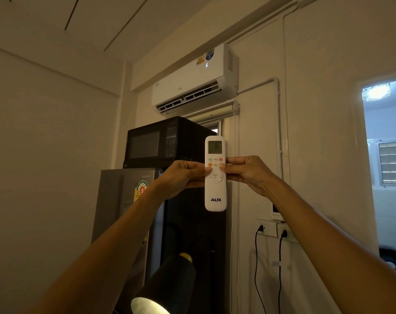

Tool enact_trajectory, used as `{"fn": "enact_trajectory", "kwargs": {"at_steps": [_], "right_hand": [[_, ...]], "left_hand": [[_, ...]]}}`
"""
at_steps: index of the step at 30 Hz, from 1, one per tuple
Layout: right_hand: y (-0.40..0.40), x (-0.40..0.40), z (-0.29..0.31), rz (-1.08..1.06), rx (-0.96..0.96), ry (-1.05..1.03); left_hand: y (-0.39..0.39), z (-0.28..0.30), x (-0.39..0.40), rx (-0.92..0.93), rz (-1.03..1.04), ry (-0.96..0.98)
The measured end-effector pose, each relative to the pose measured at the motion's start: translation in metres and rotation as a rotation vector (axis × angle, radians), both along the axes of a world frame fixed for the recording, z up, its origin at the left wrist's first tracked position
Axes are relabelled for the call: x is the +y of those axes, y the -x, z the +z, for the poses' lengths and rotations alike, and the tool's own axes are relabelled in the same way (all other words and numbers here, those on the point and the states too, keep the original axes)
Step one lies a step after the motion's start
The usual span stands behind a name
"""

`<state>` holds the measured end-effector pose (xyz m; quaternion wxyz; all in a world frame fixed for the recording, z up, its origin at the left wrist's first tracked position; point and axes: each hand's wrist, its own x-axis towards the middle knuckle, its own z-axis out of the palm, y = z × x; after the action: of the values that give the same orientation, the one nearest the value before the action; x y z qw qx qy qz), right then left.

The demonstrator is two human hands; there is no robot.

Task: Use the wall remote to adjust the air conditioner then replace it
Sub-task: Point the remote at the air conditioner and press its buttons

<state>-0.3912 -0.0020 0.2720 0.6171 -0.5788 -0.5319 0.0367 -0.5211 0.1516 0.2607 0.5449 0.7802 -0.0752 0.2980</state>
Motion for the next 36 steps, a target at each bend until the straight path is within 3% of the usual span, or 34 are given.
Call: {"fn": "enact_trajectory", "kwargs": {"at_steps": [36], "right_hand": [[0.0046, 0.0008, 0.001, 0.001, 0.006, 0.008]], "left_hand": [[0.0034, -0.0001, 0.0001, 0.011, 0.004, 0.006]]}}
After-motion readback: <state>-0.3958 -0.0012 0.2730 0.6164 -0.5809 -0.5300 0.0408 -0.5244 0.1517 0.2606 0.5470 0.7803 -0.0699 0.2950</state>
